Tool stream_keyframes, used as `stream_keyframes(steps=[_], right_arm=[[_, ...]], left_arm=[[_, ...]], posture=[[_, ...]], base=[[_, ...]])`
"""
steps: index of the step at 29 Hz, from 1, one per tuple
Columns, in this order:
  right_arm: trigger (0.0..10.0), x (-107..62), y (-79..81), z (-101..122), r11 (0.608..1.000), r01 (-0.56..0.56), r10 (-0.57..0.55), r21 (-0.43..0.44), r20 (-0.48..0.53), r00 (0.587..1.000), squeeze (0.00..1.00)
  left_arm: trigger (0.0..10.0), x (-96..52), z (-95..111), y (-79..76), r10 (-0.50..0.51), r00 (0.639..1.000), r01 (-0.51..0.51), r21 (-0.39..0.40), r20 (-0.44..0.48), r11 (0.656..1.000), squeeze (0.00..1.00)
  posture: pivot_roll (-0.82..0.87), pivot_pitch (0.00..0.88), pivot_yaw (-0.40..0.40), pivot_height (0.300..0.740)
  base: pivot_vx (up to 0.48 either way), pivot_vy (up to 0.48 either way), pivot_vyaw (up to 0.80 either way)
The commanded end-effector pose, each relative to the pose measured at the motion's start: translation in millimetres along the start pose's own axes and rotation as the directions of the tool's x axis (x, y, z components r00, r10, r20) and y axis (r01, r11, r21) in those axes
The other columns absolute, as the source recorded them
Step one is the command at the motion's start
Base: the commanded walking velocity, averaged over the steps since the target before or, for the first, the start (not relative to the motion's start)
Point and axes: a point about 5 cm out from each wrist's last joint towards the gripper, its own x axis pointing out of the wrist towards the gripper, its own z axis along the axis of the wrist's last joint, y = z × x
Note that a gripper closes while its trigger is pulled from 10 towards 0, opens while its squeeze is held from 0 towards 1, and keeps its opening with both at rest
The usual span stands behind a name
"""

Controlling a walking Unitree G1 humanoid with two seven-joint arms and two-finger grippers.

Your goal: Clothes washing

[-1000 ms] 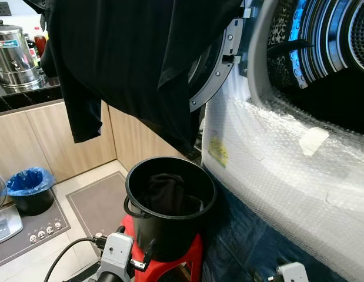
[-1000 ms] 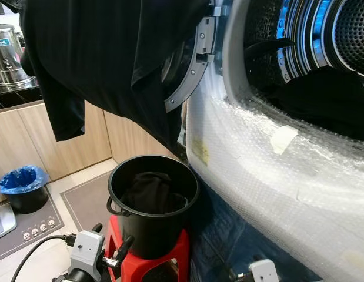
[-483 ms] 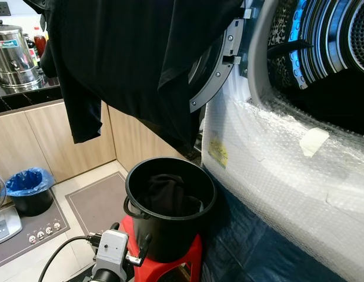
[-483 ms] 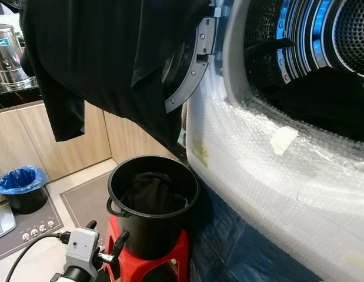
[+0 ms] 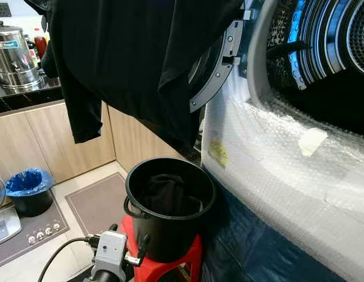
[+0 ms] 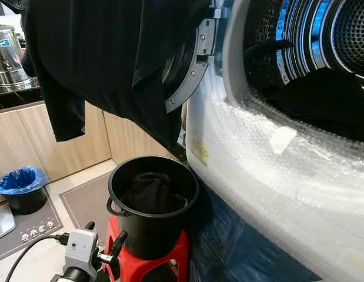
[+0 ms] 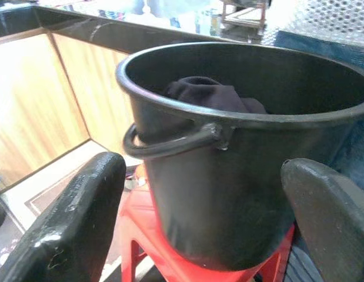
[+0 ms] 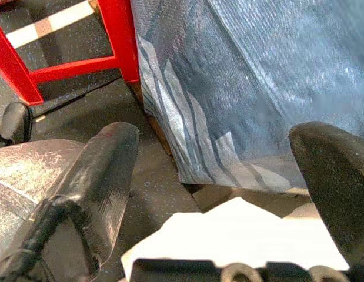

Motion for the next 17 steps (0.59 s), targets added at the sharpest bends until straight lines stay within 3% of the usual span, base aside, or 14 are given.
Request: stream_keyframes(steps=[1, 10, 17], right_arm=[[10.0, 2.1, -2.2, 4.7, 1.0, 0.002, -0.002, -0.022, 0.005, 1.0, 0.0], [10.0, 3.2, -1.8, 5.5, 1.0, -0.008, 0.008, -0.028, -0.003, 1.0, 0.0], [10.0, 1.6, -4.2, 3.2, 1.0, -0.007, 0.007, -0.013, -0.009, 1.0, 0.0]], left_arm=[[10.0, -0.5, -1.9, 0.5, 0.005, 1.0, -0.005, -0.004, -0.006, 1.0, 0.0], [10.0, -1.5, -3.8, 1.1, 0.009, 1.0, -0.009, -0.011, -0.011, 1.0, 0.0], [10.0, -3.0, -5.3, 1.4, 0.016, 1.0, -0.017, -0.022, -0.015, 1.0, 0.0]], posture=[[0.05, 0.0, -0.079, 0.74], [0.06, 0.0, -0.084, 0.74], [0.05, 0.0, -0.083, 0.74]], base=[[0.0, 0.0, 0.8], [0.0, 0.0, 0.75], [0.069, 0.0, 0.0]])
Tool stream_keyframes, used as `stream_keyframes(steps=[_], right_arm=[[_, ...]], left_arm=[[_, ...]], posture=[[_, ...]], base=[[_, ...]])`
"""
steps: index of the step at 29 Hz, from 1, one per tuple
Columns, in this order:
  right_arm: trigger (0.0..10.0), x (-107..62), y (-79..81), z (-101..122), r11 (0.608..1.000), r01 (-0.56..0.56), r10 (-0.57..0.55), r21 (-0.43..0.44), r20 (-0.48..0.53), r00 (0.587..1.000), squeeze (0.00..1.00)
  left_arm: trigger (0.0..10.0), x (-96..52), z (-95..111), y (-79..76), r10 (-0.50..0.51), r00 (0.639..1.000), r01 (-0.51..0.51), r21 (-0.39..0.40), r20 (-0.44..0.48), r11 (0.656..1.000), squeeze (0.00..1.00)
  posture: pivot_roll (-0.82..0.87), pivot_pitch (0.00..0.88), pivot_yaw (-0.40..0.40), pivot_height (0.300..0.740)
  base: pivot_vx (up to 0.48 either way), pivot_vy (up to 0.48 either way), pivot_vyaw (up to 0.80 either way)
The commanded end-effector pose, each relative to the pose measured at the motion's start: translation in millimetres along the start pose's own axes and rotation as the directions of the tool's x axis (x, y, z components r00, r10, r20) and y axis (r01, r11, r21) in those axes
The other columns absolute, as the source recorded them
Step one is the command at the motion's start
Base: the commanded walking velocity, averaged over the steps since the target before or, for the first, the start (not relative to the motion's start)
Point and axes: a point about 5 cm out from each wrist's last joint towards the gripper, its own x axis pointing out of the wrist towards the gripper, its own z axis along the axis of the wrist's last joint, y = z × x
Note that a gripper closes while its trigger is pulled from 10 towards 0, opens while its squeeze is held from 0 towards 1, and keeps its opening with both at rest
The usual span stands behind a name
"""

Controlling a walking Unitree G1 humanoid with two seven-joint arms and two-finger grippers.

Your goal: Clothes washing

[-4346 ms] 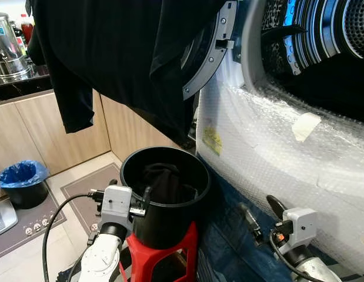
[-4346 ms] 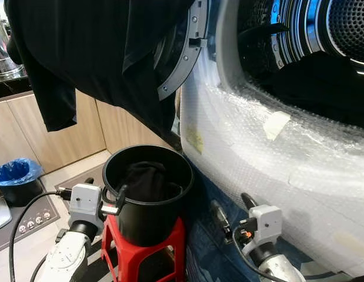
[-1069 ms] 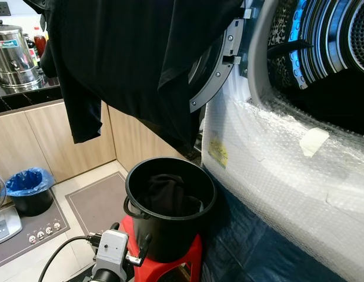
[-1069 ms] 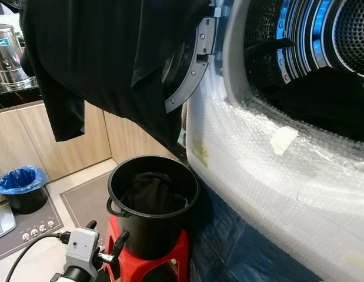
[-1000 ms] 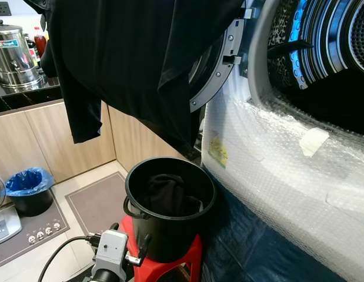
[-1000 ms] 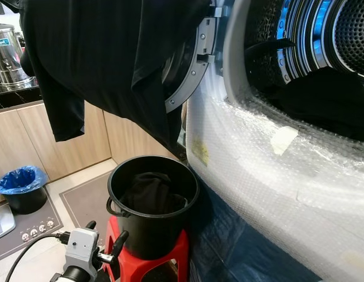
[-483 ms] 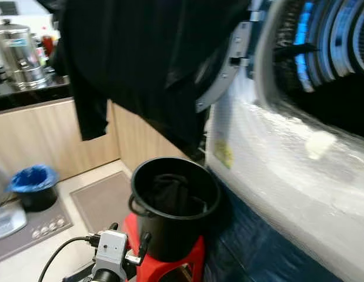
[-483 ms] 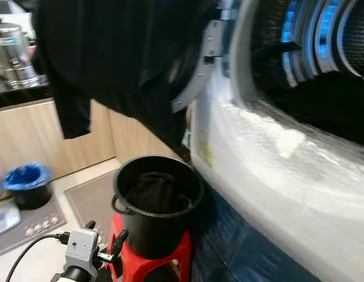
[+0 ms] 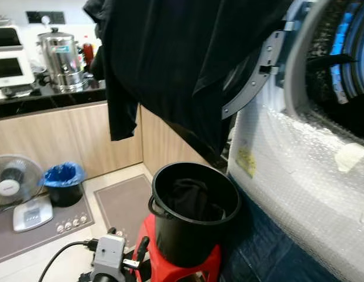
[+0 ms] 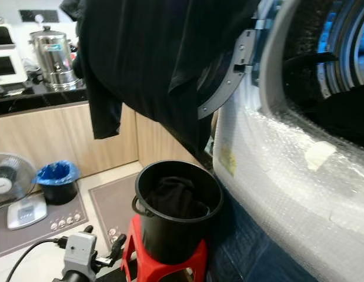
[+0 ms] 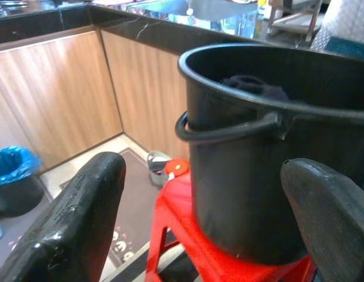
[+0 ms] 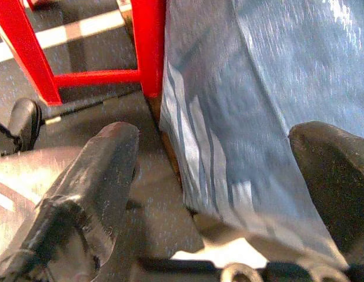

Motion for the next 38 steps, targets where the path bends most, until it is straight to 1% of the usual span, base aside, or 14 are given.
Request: stream_keyframes(steps=[1, 16, 21, 23, 29, 38], right_arm=[[10.0, 1.4, -4.5, 5.0, 1.0, 0.013, -0.013, 0.006, 0.012, 1.0, 0.0], [10.0, 1.7, -2.8, 5.5, 1.0, -0.002, 0.002, 0.011, 0.018, 1.0, 0.0], [10.0, 1.8, -2.0, 5.4, 1.0, -0.004, 0.004, 0.012, 0.02, 1.0, 0.0], [10.0, 1.9, -1.4, 5.6, 1.0, -0.006, 0.006, 0.012, 0.022, 1.0, 0.0], [10.0, 1.5, -1.1, 5.0, 1.0, -0.01, 0.01, 0.014, 0.022, 1.0, 0.0], [10.0, 0.7, -1.0, 3.2, 1.0, -0.015, 0.014, 0.015, 0.015, 1.0, 0.0]], left_arm=[[10.0, -0.3, -0.7, 1.9, 0.007, 1.0, -0.007, -0.006, 0.002, 1.0, 0.0], [10.0, -2.3, -1.4, 4.7, 0.017, 1.0, -0.017, -0.01, -0.003, 1.0, 0.0], [10.0, -2.1, -0.8, 3.5, 0.011, 1.0, -0.011, -0.005, -0.001, 1.0, 0.0], [10.0, -1.6, 1.3, 1.7, 0.001, 1.0, -0.001, 0.015, 0.012, 1.0, 0.0], [10.0, -1.8, 2.6, 0.6, 0.01, 1.0, -0.01, -0.004, 0.025, 1.0, 0.0], [10.0, -2.0, 3.3, 0.5, 0.02, 0.999, -0.021, 0.033, 0.025, 0.999, 0.0]], posture=[[0.05, 0.0, -0.083, 0.74], [0.06, 0.0, -0.076, 0.74], [0.06, 0.0, -0.074, 0.74], [0.05, 0.0, -0.073, 0.74], [0.05, 0.0, -0.072, 0.74], [0.05, 0.0, -0.07, 0.74]], base=[[0.251, 0.0, 0.0], [0.284, 0.0, 0.0], [0.274, 0.0, 0.0], [0.0, 0.0, 0.0], [0.0, 0.0, 0.0], [0.0, 0.0, 0.0]])
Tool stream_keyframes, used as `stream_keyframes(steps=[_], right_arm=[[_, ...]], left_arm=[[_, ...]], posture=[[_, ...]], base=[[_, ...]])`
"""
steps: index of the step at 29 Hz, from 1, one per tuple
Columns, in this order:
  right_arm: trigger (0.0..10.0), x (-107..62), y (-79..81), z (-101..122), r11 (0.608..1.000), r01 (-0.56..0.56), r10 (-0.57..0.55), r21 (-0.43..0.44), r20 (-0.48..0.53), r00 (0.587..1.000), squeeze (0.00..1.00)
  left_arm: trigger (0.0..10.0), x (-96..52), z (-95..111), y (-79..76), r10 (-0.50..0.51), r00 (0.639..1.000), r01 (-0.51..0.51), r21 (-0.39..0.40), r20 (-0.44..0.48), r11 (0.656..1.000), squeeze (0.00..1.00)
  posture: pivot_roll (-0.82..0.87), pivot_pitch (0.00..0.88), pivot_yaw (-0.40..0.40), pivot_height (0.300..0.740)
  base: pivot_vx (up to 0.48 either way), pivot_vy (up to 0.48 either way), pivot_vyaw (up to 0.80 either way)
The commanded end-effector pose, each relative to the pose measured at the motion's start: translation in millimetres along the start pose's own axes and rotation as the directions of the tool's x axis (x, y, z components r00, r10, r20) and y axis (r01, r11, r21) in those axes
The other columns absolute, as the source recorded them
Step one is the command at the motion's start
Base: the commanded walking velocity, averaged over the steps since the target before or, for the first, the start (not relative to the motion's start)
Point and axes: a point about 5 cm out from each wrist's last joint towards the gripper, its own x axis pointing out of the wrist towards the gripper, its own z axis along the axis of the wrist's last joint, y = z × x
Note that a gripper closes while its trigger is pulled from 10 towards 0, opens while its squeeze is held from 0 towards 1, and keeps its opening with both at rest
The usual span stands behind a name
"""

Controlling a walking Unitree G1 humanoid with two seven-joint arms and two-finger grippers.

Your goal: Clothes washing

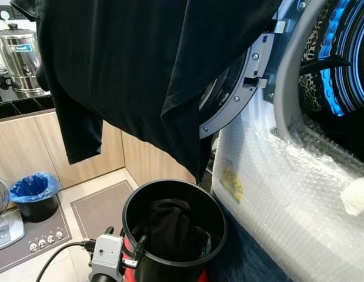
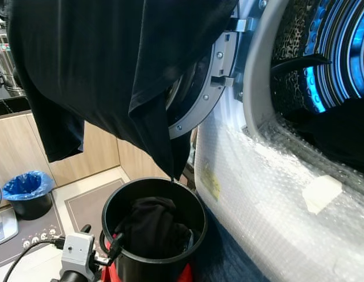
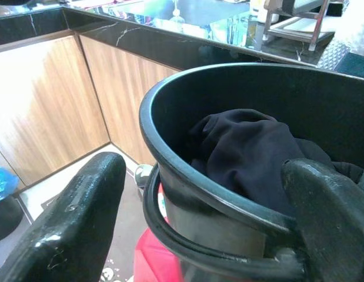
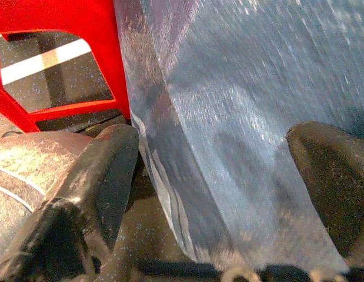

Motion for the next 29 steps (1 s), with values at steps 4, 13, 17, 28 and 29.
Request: stream_keyframes(steps=[4, 13, 17, 28, 29], right_arm=[[10.0, 0.0, -2.4, 0.8, 1.0, 0.007, -0.007, 0.006, -0.001, 1.0, 0.0], [10.0, -0.6, -2.3, -0.2, 1.0, 0.009, -0.009, 0.015, 0.0, 1.0, 0.0], [10.0, -1.6, -2.6, -1.8, 1.0, 0.011, -0.011, 0.019, -0.002, 1.0, 0.0], [10.0, -2.3, -1.0, -3.9, 1.0, 0.009, -0.009, 0.026, -0.005, 1.0, 0.0], [10.0, -2.4, -1.0, -4.1, 1.0, 0.009, -0.009, 0.026, -0.006, 1.0, 0.0]], left_arm=[[10.0, 0.5, 3.0, 0.0, -0.002, 1.0, 0.001, 0.03, 0.015, 1.0, 0.0], [10.0, -0.7, 3.3, -1.0, -0.017, 1.0, 0.016, 0.032, 0.017, 0.999, 0.0], [10.0, -3.0, 1.8, -3.9, -0.044, 0.999, 0.043, 0.057, 0.017, 0.997, 0.0], [10.0, -4.1, -0.8, -3.4, -0.042, 0.999, 0.042, 0.031, 0.008, 0.999, 0.0], [10.0, -4.0, -0.9, -3.0, -0.042, 0.999, 0.042, 0.033, 0.008, 0.999, 0.0]], posture=[[0.05, 0.0, -0.066, 0.74], [0.05, 0.0, -0.064, 0.74], [0.04, 0.0, -0.064, 0.74], [0.04, 0.0, -0.068, 0.74], [0.04, 0.0, -0.069, 0.74]], base=[[0.0, 0.0, 0.0], [0.0, 0.0, 0.0], [0.0, 0.0, 0.0], [0.0, 0.0, 0.0], [0.0, 0.0, 0.0]])
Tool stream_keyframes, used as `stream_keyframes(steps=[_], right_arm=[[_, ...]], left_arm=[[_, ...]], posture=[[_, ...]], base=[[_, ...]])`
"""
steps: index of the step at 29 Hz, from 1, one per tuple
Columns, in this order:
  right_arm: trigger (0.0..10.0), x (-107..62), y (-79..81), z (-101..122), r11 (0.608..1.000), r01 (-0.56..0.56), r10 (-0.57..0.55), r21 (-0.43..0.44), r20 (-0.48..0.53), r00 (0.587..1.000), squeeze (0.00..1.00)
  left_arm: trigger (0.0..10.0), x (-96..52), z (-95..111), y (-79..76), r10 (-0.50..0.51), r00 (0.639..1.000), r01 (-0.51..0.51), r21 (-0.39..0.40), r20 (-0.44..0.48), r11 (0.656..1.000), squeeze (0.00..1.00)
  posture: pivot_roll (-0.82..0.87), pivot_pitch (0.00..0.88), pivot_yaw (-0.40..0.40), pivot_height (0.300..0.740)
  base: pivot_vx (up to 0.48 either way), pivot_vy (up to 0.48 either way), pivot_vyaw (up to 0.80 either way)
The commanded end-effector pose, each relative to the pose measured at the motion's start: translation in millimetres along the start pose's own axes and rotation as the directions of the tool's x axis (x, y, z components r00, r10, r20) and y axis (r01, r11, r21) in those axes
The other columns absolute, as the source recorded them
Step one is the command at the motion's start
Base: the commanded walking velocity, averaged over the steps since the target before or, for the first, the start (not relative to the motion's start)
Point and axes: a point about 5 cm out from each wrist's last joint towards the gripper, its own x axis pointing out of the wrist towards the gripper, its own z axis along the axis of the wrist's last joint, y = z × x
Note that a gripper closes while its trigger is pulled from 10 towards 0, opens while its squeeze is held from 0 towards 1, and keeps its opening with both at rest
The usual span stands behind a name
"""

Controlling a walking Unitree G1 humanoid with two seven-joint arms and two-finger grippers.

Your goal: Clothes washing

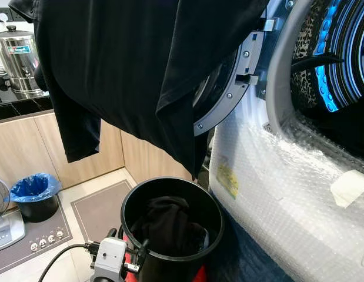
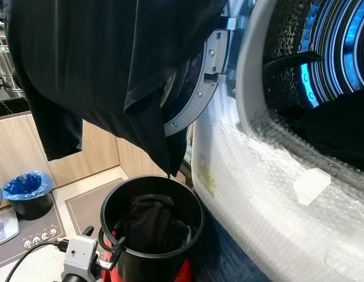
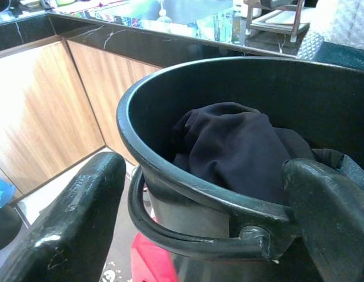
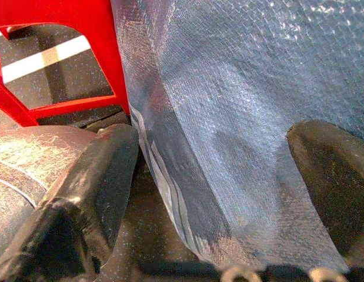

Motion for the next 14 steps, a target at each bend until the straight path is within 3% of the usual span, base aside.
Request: stream_keyframes(steps=[1, 7, 14], right_arm=[[10.0, -0.7, -1.1, -0.9, 1.0, 0.006, -0.006, 0.009, -0.002, 1.0, 0.0], [10.0, -1.3, -1.6, -2.3, 1.0, 0.007, -0.007, 0.007, -0.009, 1.0, 0.0], [10.0, -1.9, -1.0, -4.1, 1.0, 0.0, 0.0, 0.003, -0.018, 1.0, 0.0]], left_arm=[[10.0, 0.4, 1.2, -0.3, -0.004, 1.0, 0.004, -0.007, 0.007, 1.0, 0.0], [10.0, -0.2, 1.7, 4.3, -0.009, 1.0, 0.009, 0.011, 0.007, 1.0, 0.0], [10.0, -0.6, 8.2, -1.3, -0.114, 0.993, 0.113, 0.076, 0.021, 0.991, 0.0]], posture=[[0.04, 0.0, -0.069, 0.74], [0.04, 0.0, -0.073, 0.74], [0.05, 0.0, -0.076, 0.74]], base=[[0.0, 0.0, 0.0], [0.0, 0.0, 0.0], [0.0, 0.0, 0.0]])
